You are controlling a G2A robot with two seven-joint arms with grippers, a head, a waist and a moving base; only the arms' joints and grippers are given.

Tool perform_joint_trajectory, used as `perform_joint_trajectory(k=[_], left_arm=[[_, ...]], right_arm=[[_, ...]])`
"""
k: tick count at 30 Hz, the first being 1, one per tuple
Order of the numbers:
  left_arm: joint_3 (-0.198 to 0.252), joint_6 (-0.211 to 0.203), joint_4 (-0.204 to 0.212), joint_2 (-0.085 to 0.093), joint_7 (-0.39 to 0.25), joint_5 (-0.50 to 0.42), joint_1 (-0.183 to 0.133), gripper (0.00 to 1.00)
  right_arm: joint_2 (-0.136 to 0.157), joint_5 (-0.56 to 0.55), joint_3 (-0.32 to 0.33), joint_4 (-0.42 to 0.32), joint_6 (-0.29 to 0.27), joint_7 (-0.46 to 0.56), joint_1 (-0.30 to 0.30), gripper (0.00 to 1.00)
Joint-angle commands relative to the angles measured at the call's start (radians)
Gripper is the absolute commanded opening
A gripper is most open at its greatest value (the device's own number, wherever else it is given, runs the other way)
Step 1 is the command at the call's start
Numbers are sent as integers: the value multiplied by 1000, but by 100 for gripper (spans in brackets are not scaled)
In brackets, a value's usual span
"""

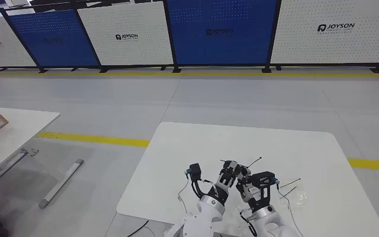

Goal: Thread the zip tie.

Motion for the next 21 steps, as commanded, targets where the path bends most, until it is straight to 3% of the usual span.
perform_joint_trajectory(k=[1,5,9,21], left_arm=[[-3,8,3,-1,12,0,-1,0],[-8,31,23,-4,27,-19,-11,0],[-8,39,31,-6,33,-24,-19,0],[-1,48,35,-8,31,-15,-24,0]], right_arm=[[0,5,1,-1,-2,-4,-2,0],[1,28,16,-3,-7,-13,-11,0],[4,34,30,0,-16,-9,-17,21],[6,28,33,-16,-17,-1,-23,24]])
